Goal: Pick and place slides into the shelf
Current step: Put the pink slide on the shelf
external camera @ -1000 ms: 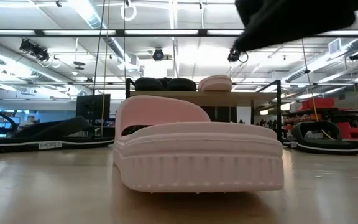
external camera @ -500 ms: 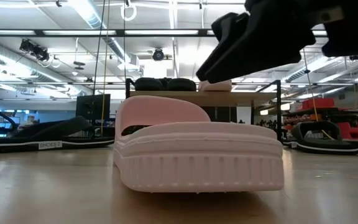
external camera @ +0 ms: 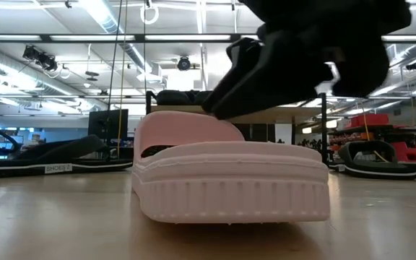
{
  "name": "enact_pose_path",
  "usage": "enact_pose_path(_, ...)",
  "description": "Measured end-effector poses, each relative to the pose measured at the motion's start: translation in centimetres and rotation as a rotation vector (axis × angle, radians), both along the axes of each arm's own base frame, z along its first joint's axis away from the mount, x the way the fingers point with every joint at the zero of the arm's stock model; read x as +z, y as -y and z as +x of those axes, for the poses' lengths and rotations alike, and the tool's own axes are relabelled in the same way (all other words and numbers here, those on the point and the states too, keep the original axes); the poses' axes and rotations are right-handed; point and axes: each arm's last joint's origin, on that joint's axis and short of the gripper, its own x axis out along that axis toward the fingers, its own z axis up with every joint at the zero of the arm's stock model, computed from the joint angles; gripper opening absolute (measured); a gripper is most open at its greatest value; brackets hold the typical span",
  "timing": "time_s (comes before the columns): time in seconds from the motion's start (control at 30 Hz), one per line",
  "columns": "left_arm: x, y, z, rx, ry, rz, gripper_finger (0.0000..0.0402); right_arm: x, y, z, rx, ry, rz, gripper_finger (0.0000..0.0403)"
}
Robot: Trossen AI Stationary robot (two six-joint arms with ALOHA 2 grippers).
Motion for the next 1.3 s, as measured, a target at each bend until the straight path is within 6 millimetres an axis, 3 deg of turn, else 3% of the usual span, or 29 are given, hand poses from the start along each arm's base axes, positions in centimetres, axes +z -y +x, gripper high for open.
enact_pose_path(0.3,-0.1,0.0,-0.1,-0.001,-0.008,0.005,0.0032,-1.3,1.1,0.9,-0.025,-0.024,0.039,0.0189)
enact_pose_path(0.47,-0.2,0.0,-0.2,-0.003,-0.022,0.015,0.0023,-1.8,0.9,0.9,-0.015,-0.025,-0.035,0.0185)
enact_pose_path(0.63,-0.2,0.0,-0.2,-0.003,-0.026,0.017,0.0016,-1.8,2.0,1.2,-0.075,-0.007,-0.087,0.0177)
enact_pose_path(0.77,-0.2,0.0,-0.2,-0.002,-0.027,0.017,0.002,-1.8,2.8,1.5,-0.077,-0.013,-0.066,0.0135)
enact_pose_path(0.97,-0.2,0.0,-0.2,-0.002,-0.027,0.017,0.0024,-1.8,3.4,1.7,-0.072,-0.021,-0.019,0.0018)
enact_pose_path(1.17,-0.2,0.1,-0.3,-0.006,-0.027,0.016,0.0013,-1.5,3.0,1.6,-0.144,-0.004,0.006,0.0011)
enact_pose_path(1.3,-0.2,0.3,-0.5,0.007,-0.024,-0.007,0.0013,0.2,2.0,0.7,-0.195,0.041,0.005,0.0011)
